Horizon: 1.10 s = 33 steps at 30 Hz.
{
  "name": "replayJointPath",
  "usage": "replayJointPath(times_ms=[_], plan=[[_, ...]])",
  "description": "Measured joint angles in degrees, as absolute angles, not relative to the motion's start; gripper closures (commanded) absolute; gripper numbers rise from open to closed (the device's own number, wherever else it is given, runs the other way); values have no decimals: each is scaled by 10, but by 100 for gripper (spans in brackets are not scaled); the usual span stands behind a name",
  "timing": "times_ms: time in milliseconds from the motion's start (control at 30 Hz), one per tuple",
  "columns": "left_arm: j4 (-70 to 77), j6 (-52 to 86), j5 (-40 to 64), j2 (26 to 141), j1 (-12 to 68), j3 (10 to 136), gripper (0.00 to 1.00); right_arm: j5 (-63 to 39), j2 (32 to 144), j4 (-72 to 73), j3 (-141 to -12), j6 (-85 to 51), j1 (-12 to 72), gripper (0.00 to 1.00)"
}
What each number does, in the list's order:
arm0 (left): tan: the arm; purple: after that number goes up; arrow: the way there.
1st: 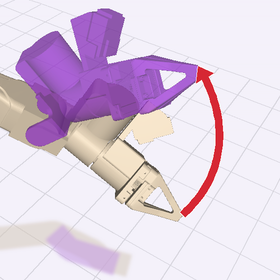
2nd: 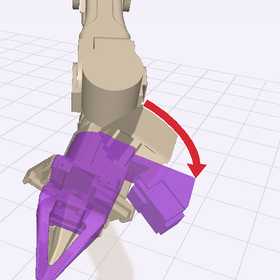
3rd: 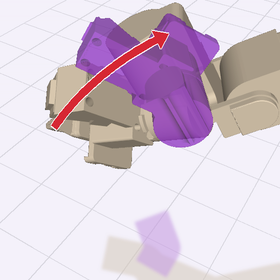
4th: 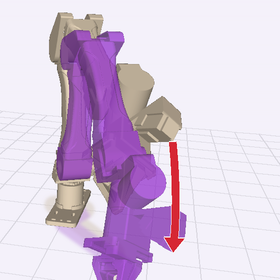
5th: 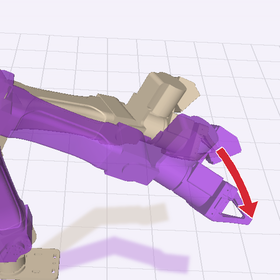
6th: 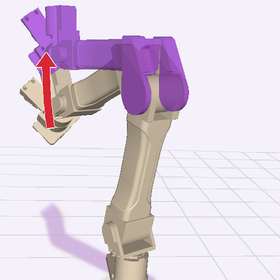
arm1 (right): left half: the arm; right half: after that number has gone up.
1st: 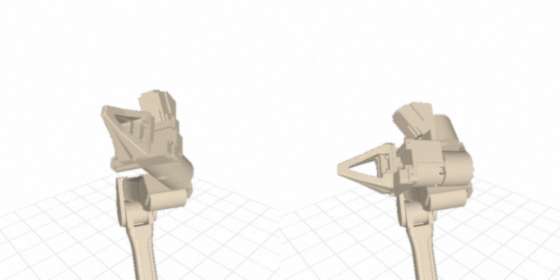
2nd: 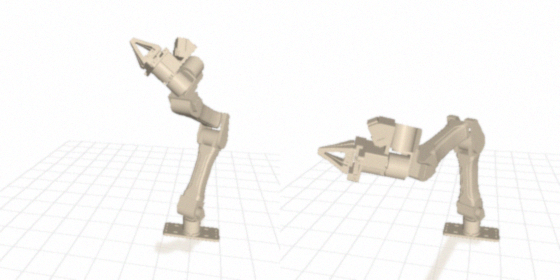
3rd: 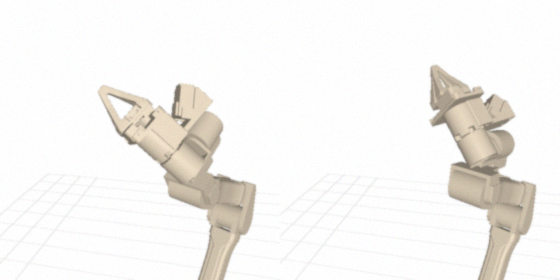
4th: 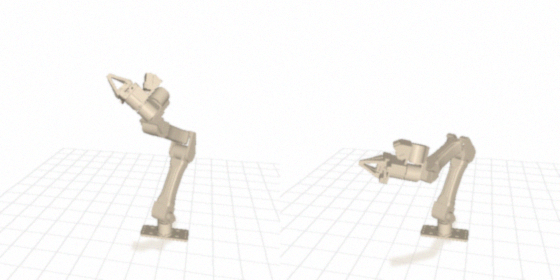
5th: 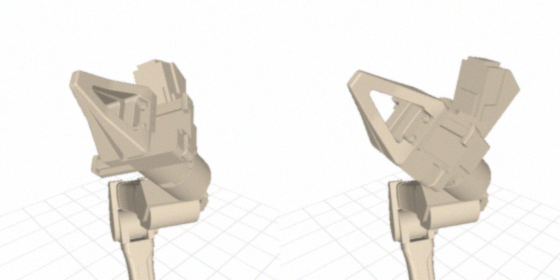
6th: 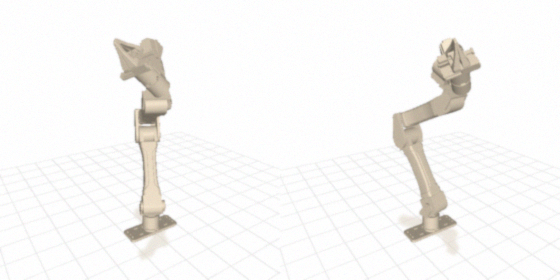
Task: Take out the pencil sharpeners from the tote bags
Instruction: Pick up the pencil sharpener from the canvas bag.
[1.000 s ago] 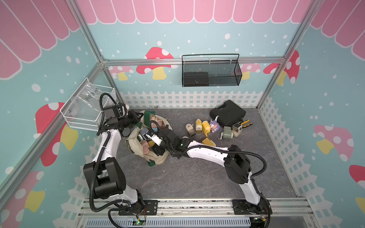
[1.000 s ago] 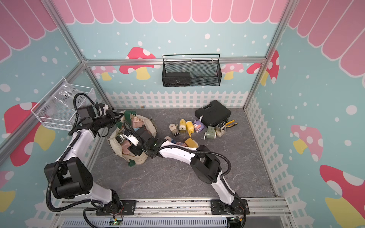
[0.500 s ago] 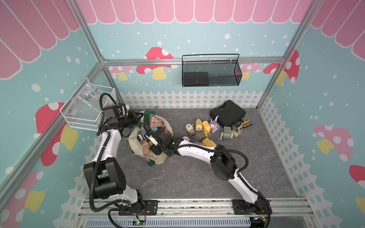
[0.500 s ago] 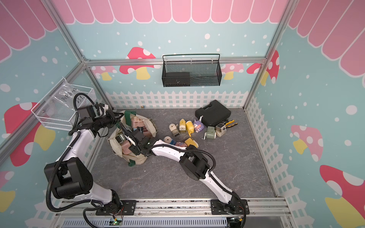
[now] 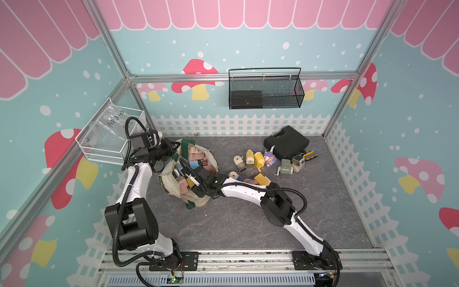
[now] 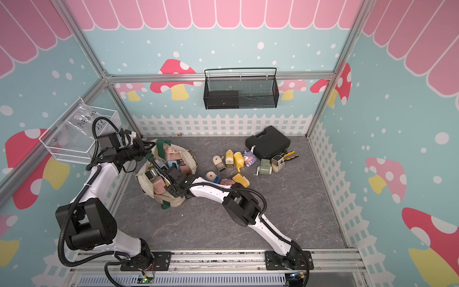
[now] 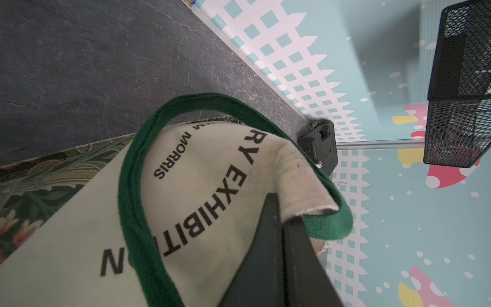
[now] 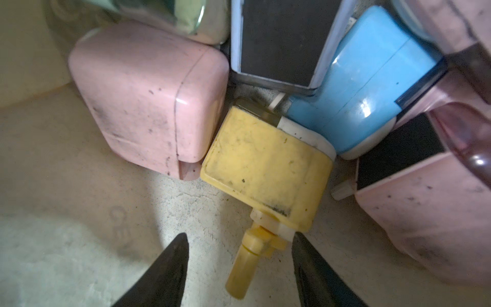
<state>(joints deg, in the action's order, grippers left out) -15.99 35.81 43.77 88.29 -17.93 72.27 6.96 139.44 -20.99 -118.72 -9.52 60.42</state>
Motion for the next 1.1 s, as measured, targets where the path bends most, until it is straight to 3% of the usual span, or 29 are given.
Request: replayJointPath(times_ms=[333, 467, 900, 1100], plan=[[-160, 358, 438, 883, -179, 723, 100, 73, 1409, -221, -1216, -95, 604, 47], [-160, 358, 438, 883, -179, 723, 100, 71, 1415, -225, -1221, -95, 604, 59], [-160, 358, 438, 883, -179, 723, 100, 91, 1411, -229, -1225, -85, 604, 80], [-160, 358, 438, 883, -180, 723, 100, 103, 1404, -235, -1225, -81, 600, 84]])
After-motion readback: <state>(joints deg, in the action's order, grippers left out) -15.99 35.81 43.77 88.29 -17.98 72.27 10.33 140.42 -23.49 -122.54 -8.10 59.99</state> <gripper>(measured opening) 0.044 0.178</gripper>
